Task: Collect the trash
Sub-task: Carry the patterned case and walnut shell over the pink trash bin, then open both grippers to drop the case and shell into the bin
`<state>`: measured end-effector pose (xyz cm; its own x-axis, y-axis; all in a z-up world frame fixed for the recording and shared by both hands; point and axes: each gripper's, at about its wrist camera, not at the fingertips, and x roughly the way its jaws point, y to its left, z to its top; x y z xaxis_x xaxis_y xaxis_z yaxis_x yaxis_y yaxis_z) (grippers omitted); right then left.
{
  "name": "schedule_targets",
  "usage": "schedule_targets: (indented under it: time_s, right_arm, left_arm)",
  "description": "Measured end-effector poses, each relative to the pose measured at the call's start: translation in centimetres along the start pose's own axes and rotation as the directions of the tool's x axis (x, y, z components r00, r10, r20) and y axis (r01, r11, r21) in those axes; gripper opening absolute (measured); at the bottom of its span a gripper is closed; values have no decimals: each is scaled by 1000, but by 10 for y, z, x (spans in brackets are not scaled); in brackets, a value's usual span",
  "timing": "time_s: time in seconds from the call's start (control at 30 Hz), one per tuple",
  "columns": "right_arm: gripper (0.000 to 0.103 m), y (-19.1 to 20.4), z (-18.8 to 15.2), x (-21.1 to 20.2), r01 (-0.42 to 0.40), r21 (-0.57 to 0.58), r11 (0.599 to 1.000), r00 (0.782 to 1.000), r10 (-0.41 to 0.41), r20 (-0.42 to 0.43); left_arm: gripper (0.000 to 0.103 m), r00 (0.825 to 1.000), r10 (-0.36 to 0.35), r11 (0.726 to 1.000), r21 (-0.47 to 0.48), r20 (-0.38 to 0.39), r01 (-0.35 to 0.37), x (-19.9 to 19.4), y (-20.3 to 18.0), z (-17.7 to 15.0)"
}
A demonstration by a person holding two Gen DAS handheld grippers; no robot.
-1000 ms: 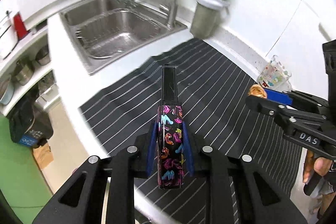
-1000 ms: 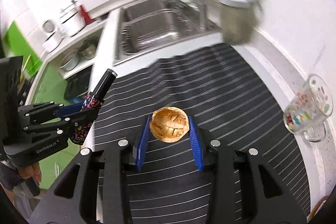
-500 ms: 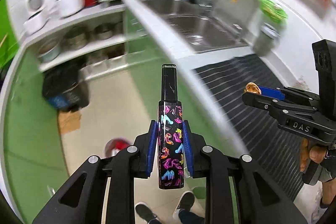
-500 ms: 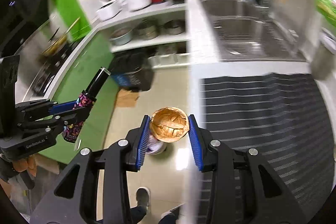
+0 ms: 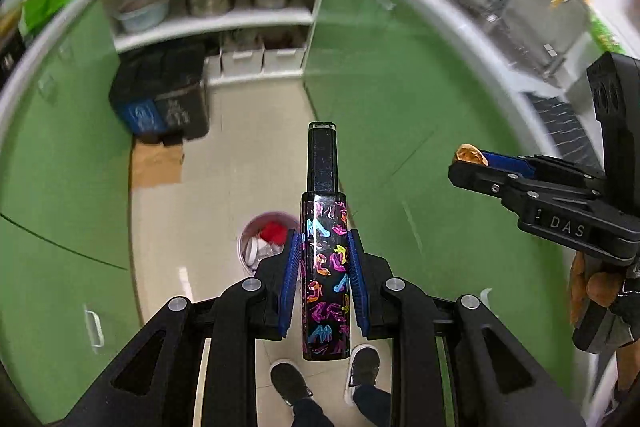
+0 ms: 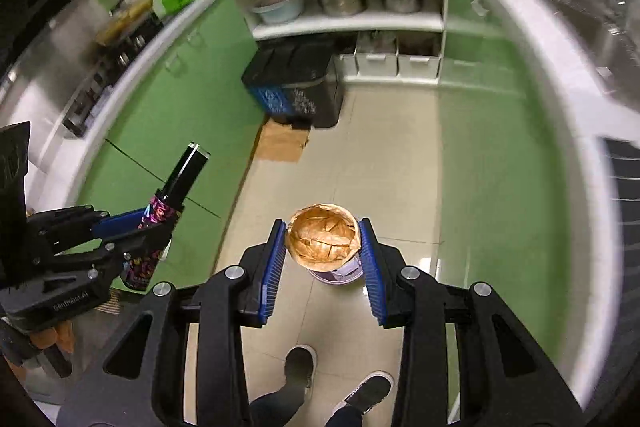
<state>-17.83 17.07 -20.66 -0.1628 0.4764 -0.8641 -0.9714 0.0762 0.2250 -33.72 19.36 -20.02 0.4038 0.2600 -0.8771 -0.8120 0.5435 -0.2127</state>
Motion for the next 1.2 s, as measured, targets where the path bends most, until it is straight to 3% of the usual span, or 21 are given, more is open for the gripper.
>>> schedule_targets:
  time_s: [0.17, 0.4, 0.43, 0.47, 0.53, 1.07, 1.1, 1.13, 1.17, 1.2]
  right_arm:
    - [36, -14, -22, 103, -8, -5, 1000, 999, 8, -47]
    - [36, -34, -41, 193, -5, -7, 1000, 996, 5, -92]
    - [36, -36, -43, 199, -5, -7, 1000, 996, 5, -94]
    - [36, -38, -43, 204, -4, -10, 1000, 995, 3, -97]
    - [37, -40, -44, 216, -2, -16, 1000, 995, 0, -102]
    - [37, -11, -33, 269, -77, -71, 995, 985, 65, -162]
    - [39, -10, -32, 271, -82, -72, 994, 984, 69, -165]
    - [49, -9, -30, 274, -84, -74, 994, 983, 71, -167]
    - [86, -7, -29, 275, -82, -79, 994, 984, 69, -162]
    - [100, -6, -28, 274, -80, -85, 993, 987, 67, -146]
  left_arm:
    - [24, 999, -13, 999, -36, -40, 12, 97, 40, -24]
    - [25, 998, -31, 997, -78, -60, 26, 191, 85, -43]
    - [34, 998, -27, 996, -85, -58, 22, 199, 90, -43]
    - [62, 998, -19, 996, -93, -52, 15, 204, 94, -43]
    - [94, 1000, -7, 995, -103, -23, 5, 210, 101, -44]
    - [96, 999, 41, 981, -192, 23, -36, 192, 147, -44]
    - [96, 999, 41, 981, -192, 23, -36, 191, 148, -44]
    - [96, 999, 44, 981, -189, 23, -39, 190, 150, -44]
    - [96, 999, 48, 981, -187, 25, -43, 188, 150, -45]
    - [96, 998, 48, 981, -188, 26, -42, 188, 151, -44]
